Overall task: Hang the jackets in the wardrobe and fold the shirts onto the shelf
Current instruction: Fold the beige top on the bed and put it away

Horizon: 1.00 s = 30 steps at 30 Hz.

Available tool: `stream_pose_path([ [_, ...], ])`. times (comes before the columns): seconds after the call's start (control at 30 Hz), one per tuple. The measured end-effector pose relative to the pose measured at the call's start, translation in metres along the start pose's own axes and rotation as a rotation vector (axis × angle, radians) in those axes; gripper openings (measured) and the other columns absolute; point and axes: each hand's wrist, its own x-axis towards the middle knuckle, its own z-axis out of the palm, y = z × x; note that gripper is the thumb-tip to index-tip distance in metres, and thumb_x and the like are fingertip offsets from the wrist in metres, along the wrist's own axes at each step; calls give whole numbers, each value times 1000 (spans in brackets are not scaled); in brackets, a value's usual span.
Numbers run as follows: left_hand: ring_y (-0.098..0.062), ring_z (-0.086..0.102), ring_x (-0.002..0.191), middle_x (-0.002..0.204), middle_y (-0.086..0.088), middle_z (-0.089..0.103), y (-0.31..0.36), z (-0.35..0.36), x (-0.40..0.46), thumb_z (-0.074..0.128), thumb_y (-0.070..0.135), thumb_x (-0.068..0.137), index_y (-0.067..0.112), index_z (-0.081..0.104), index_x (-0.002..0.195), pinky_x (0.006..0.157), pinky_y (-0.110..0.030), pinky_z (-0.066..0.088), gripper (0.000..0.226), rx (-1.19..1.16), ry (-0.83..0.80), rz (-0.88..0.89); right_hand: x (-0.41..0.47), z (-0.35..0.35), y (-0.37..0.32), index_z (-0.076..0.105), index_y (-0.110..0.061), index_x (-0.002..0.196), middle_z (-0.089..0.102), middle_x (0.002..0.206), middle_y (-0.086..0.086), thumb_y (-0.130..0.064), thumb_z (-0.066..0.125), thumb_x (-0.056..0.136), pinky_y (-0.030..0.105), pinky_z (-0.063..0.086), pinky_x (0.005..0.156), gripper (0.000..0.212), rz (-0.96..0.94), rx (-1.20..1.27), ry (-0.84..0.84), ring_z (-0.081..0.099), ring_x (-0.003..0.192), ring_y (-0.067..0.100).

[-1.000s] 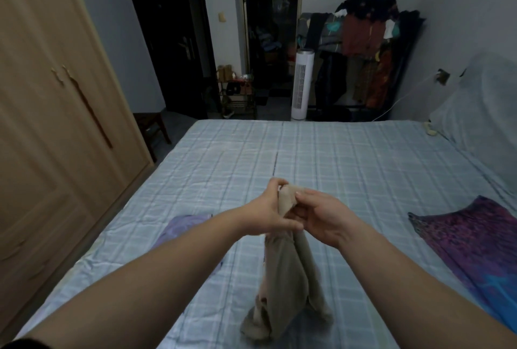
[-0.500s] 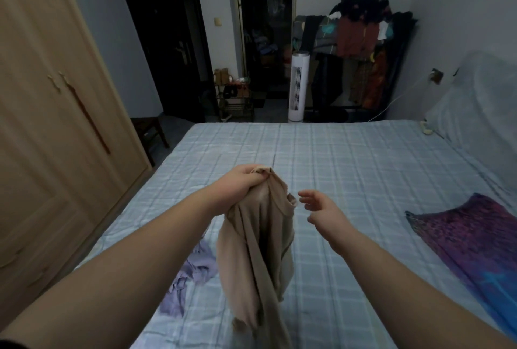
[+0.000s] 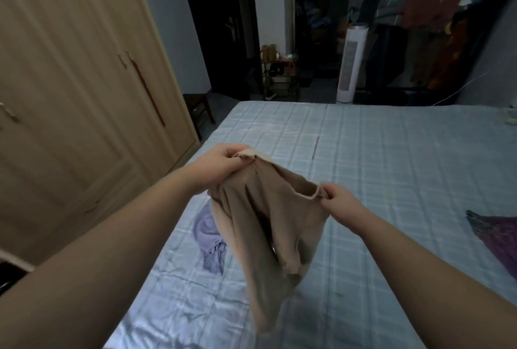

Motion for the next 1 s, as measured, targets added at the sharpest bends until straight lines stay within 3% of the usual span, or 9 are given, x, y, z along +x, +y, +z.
stream_pose_path([
  [0.1,-9,61,98,96,14,68,-2,-30,-16,59,12,91,31,69,93,92,-28,46,21,411,198,15,-7,-17,-18,68,-15,87,66,80,4,-11,54,86,28,38,61,15,-59,-75,176,56,75,17],
  [0.2,-10,63,89,89,14,68,-6,-50,-30,63,18,88,32,69,89,79,-30,49,16,545,332,-5,-21,-36,-43,68,-17,90,66,82,0,-12,51,85,28,34,66,18,-81,-97,398,57,79,18],
  [0.37,-9,58,88,89,12,62,-5,-63,-59,61,12,88,23,69,95,74,-22,39,16,537,338,18,-55,-51,-90,64,-12,81,64,76,8,-9,51,89,34,38,62,16,-50,-186,514,57,76,27],
  [0.47,-7,59,83,85,14,62,-13,-79,-80,58,13,90,23,70,94,64,-18,40,17,517,343,-23,-78,-46,-109,64,-17,97,65,93,8,-13,48,97,33,40,71,17,34,-68,507,57,87,24],
  [0.57,-11,60,82,84,12,63,-30,-89,-97,55,20,95,26,68,93,59,-19,39,14,435,436,-39,-100,-39,-120,64,-12,113,66,100,11,-10,45,98,42,49,85,24,86,19,445,60,97,30],
  [0.63,-16,59,87,91,5,63,-40,-85,-107,50,19,98,22,65,97,66,-28,41,15,381,476,-37,-119,-33,-128,64,-12,103,66,95,10,-10,46,97,47,51,90,20,72,-10,416,61,95,29],
  [0.8,-23,57,88,91,-1,61,-42,-69,-136,39,21,101,20,56,99,75,-39,45,17,174,660,71,-171,-30,-143,66,-16,81,65,80,7,-23,53,94,36,45,67,19,35,-404,592,59,78,27],
  [0.9,-20,56,83,90,1,60,-41,-65,-153,39,30,101,26,53,94,72,-42,48,16,304,697,199,-204,-32,-140,55,-18,69,58,71,6,-33,52,91,38,45,62,27,93,-663,781,56,72,31],
  [1.0,-24,56,87,95,-1,59,-40,-63,-162,39,30,100,26,54,97,69,-41,46,16,493,714,325,-232,-35,-133,49,-16,67,54,67,7,-36,50,91,36,41,58,32,72,-788,850,53,67,32],
])
